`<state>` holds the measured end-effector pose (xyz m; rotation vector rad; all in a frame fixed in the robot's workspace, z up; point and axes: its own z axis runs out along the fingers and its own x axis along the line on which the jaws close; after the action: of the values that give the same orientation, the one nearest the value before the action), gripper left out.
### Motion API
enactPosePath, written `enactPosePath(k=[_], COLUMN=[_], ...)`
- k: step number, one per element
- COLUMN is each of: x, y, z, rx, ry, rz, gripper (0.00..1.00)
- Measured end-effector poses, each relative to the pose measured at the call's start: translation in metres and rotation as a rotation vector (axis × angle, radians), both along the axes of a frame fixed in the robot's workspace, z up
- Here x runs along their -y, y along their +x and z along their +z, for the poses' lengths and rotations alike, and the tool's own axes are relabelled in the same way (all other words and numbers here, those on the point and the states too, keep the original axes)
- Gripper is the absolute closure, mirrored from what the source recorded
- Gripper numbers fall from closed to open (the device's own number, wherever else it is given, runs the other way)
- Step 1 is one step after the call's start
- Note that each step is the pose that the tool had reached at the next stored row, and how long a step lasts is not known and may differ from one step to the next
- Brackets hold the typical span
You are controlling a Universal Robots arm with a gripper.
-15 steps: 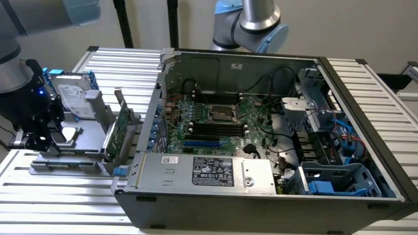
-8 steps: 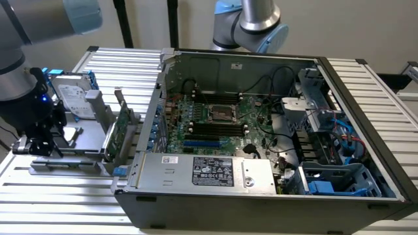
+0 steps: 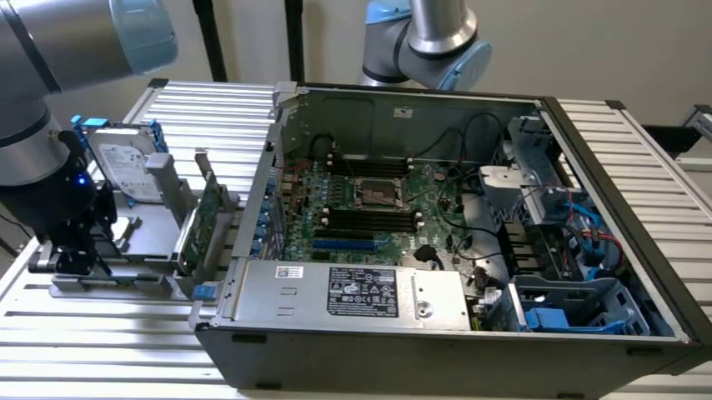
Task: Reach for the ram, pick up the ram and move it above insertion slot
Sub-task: 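Pick up the ram and move it above insertion slot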
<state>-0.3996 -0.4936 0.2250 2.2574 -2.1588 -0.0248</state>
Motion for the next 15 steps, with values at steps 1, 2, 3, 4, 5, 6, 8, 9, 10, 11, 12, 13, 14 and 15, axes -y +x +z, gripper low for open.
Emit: enactPosePath(k=[1, 2, 3, 4, 5, 6, 8, 9, 10, 11, 12, 13, 14, 15], x=[0.0003, 0.0007, 0.001, 0.0014, 0.0018, 0.0022, 0.0028, 0.0031, 0.0033, 0.0035, 0.0036, 0.0036, 0.0037, 0.0037], y=[0.0, 0.0, 0.0, 0.0, 0.0, 0.0, 0.0, 0.0, 0.0, 0.0, 0.0, 0.0, 0.0, 0.0], z=[-0.0019, -0.0036, -0.0054, -0.0072, -0.0092, -0.0109, -0.0145, -0.0163, -0.0181, -0.0199, -0.0209, -0.0212, -0.0213, -0.0215], rx=[0.0001, 0.0, 0.0, 0.0, 0.0, -0.0001, 0.0, 0.0, -0.0001, 0.0001, 0.0001, -0.0002, -0.0003, -0.0003], ry=[0.0001, 0.0, 0.0, -0.0001, 0.0, -0.0001, 0.0, 0.0, -0.0001, 0.0, 0.0, -0.0001, -0.0003, -0.0003], rz=[0.0, 0.0, 0.0, 0.0, 0.0, 0.0, 0.0, 0.0, 0.0, 0.0, 0.0, 0.0, 0.0, 0.0], gripper=[0.64, 0.64, 0.64, 0.64, 0.64, 0.64, 0.64, 0.64, 0.64, 0.64, 0.64, 0.64, 0.64, 0.64])
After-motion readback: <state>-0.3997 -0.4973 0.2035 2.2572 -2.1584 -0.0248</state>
